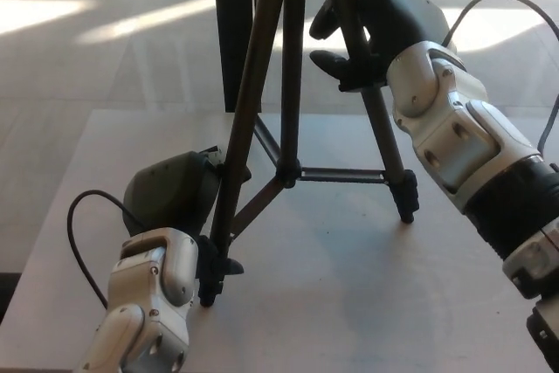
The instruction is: Use both hands of the robot to pick up the tripod lying in the middle of the desk and make it stand upright on the desk
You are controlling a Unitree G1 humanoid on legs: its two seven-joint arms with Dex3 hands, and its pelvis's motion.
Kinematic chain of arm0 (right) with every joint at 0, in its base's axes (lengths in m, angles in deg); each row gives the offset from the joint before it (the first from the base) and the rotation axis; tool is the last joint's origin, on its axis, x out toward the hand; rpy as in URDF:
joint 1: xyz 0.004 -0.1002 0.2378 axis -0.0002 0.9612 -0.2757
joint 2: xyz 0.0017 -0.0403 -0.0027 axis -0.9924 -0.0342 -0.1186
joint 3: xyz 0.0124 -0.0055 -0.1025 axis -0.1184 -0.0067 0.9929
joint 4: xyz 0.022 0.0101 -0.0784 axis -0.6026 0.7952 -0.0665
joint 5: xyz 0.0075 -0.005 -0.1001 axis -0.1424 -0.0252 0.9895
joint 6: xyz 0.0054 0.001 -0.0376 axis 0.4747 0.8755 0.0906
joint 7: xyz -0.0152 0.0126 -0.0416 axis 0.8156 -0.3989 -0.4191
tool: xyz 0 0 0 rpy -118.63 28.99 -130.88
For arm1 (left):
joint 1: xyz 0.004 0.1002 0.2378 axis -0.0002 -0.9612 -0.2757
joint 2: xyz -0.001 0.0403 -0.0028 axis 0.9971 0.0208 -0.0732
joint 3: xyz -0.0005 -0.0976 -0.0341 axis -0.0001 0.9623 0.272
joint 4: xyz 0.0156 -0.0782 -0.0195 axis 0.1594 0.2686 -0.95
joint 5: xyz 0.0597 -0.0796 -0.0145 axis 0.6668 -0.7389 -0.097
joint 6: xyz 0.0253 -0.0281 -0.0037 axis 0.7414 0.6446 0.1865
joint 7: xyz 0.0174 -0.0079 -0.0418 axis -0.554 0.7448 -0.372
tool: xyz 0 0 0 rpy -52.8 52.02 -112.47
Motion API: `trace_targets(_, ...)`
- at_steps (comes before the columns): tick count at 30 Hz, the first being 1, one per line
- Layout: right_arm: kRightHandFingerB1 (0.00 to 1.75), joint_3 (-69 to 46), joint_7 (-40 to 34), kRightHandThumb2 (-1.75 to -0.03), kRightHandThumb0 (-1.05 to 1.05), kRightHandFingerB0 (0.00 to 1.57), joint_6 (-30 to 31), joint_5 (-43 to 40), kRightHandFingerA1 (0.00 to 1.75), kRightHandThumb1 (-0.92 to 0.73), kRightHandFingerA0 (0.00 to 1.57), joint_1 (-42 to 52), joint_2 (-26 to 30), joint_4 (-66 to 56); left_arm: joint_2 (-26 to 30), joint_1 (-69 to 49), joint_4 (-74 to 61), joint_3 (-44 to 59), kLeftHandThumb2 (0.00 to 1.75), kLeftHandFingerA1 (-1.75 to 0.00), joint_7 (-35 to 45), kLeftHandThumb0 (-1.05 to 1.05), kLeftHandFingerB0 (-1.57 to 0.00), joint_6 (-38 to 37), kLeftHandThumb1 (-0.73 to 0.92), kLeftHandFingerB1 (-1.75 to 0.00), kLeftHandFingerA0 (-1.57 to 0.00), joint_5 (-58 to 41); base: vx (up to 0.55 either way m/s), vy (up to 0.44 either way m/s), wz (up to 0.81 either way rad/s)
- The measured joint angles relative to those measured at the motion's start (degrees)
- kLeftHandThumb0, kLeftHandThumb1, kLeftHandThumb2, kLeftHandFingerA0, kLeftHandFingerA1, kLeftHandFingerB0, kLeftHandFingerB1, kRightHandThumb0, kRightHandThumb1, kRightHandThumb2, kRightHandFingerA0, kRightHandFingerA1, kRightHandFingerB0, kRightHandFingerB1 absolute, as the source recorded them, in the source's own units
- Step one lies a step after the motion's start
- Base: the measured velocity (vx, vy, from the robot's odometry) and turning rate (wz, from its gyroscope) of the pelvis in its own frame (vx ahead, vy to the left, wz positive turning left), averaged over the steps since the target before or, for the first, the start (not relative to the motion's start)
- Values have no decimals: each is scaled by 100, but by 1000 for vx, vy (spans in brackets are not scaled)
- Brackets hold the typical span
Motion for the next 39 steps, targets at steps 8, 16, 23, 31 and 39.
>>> trace_targets(8,44,51,354,-80,-51,14,28,161,98,-49,57,11,122,-173,15,-14,-18,-20,61,-142,-26,-29,-74,6,64,-69,-84,-119,0,0,0)
trace_targets(16,3,105,1000,-98,-100,0,269,141,4,-57,0,13,310,-218,-15,31,-25,9,60,-55,163,-50,-7,63,57,-23,-18,-231,0,0,0)
trace_targets(23,0,281,1538,-61,-105,0,454,146,0,-60,0,10,449,-156,-31,117,-30,62,79,0,623,-96,0,294,56,0,0,-428,0,0,0)
trace_targets(31,0,382,2208,-65,-105,0,598,145,0,-65,0,10,657,-154,59,274,-34,204,63,0,1254,-105,0,638,70,0,0,-675,0,0,0)
trace_targets(39,0,387,2856,-63,-105,0,603,162,0,-70,0,116,1154,-587,333,320,-223,483,87,0,1916,-105,0,1075,56,0,0,-965,0,0,0)
